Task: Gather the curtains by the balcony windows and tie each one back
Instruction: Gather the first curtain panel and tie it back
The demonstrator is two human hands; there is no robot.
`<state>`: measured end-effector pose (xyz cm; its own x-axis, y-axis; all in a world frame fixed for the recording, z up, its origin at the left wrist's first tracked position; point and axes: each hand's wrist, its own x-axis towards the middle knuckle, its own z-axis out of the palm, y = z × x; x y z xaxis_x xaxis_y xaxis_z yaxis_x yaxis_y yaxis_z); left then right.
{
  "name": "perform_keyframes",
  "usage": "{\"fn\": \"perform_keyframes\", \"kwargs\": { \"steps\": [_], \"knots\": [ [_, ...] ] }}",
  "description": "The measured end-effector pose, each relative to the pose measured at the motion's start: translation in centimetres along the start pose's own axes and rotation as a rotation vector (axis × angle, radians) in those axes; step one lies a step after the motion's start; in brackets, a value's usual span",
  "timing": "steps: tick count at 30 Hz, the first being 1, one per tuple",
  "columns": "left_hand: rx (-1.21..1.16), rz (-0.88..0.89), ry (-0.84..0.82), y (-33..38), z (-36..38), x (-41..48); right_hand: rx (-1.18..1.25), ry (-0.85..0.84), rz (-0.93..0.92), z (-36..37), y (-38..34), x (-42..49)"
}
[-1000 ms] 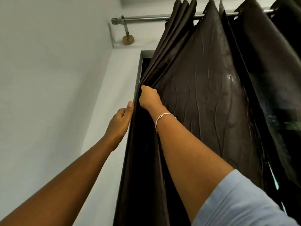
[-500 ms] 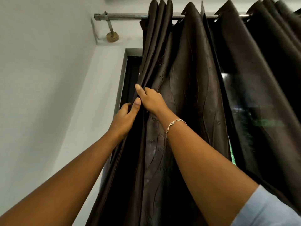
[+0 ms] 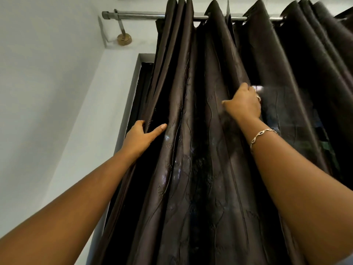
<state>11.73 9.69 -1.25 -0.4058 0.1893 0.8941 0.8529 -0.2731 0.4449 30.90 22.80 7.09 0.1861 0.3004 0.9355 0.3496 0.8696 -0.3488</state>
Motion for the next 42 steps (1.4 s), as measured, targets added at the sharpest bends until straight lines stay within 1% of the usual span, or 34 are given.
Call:
{"fn": "perform_keyframes", "kwargs": {
  "steps": [2,3,5,7,9,12,15,17,19,25,30,33,37,42],
  "knots": [
    [0.05,-0.013,0.029,-0.1,0.3,0.1,0.144,-0.122,0.147,-0.3,1.0,0.6],
    [0.069,-0.021,0.04,-0.2,0.4,0.2,0.178,-0.163,0.199,-0.3,1.5,0.8],
    [0.095,-0.044,0.055,-0.3,0.5,0.3,0.18,-0.209,0.261,-0.3,2.3,0.8],
    [0.12,-0.079,0.068,-0.7,0.5,0.4,0.146,-0.251,0.267,-0.2,2.5,0.5],
    [0.14,-0.104,0.075,-1.0,0.4,0.5,0.066,-0.264,0.214,0.1,2.3,0.0],
    [0.161,-0.114,0.072,-1.4,0.3,0.5,-0.039,-0.211,0.085,1.0,0.9,-1.1],
    [0.176,-0.108,0.066,-1.6,-0.1,0.4,-0.087,-0.189,-0.057,2.6,-0.9,-2.4],
    [0.175,-0.089,0.055,-1.8,-0.6,0.5,-0.099,-0.197,-0.12,3.9,-2.3,-3.0],
    [0.152,-0.071,0.045,-1.9,-1.2,0.6,-0.085,-0.219,-0.143,5.3,-3.9,-3.4],
    [0.054,-0.021,0.014,-2.1,-4.2,0.5,0.013,-0.367,-0.216,9.1,-9.9,-4.0],
    [0.01,0.007,0.013,-1.8,-7.7,0.9,0.008,-0.46,-0.286,11.2,-14.4,-4.3],
    [0.022,0.042,0.05,-1.6,-10.1,1.4,0.063,-0.495,-0.33,12.6,-17.7,-5.4],
    [0.06,0.086,0.118,-1.8,-13.1,2.3,0.175,-0.507,-0.313,13.7,-22.2,-6.4],
    [0.157,0.144,0.149,-2.7,-14.3,2.0,0.241,-0.538,-0.325,14.9,-24.7,-8.0]
  ]
}}
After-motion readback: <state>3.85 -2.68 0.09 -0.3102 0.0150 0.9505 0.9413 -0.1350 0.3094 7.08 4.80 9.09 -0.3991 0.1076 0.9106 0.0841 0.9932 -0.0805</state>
